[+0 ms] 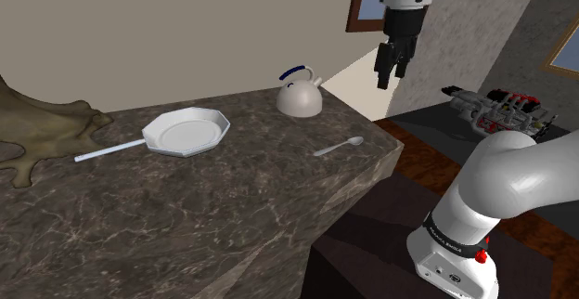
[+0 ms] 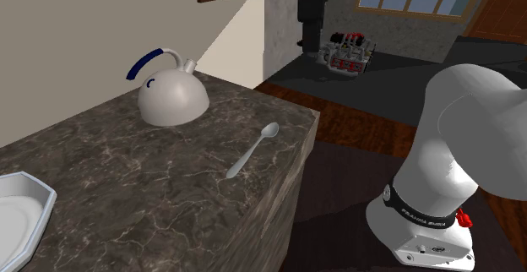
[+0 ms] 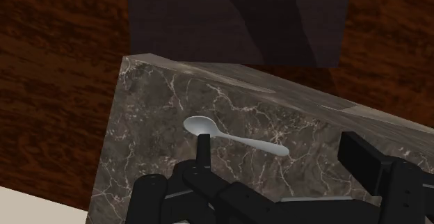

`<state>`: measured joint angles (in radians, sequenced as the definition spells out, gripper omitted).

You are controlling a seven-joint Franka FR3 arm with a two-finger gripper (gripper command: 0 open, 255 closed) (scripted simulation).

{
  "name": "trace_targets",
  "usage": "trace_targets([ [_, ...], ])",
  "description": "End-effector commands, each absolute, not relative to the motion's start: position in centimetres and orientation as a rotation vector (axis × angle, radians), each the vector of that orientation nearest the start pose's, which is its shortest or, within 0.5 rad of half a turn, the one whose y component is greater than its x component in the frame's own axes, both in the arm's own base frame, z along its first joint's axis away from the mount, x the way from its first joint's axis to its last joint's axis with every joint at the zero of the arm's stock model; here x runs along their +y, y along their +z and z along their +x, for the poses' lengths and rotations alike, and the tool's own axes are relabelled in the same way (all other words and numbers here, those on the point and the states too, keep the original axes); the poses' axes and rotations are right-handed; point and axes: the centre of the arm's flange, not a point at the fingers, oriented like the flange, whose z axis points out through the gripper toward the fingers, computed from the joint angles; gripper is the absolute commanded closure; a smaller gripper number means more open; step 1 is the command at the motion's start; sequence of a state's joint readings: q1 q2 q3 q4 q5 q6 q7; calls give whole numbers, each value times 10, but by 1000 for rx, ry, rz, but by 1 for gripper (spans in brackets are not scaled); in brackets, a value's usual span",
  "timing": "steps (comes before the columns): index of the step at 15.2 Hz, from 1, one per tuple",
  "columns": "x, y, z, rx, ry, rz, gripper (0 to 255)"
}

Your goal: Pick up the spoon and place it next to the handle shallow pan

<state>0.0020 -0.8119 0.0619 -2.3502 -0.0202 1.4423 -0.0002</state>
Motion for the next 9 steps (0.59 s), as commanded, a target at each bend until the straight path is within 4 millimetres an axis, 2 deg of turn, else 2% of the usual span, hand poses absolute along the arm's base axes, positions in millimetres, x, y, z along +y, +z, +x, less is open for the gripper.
trace_targets([
  [1, 22, 590, 285, -66, 153, -3204, 0],
  [9, -1, 494, 336, 61, 261, -3218, 0],
])
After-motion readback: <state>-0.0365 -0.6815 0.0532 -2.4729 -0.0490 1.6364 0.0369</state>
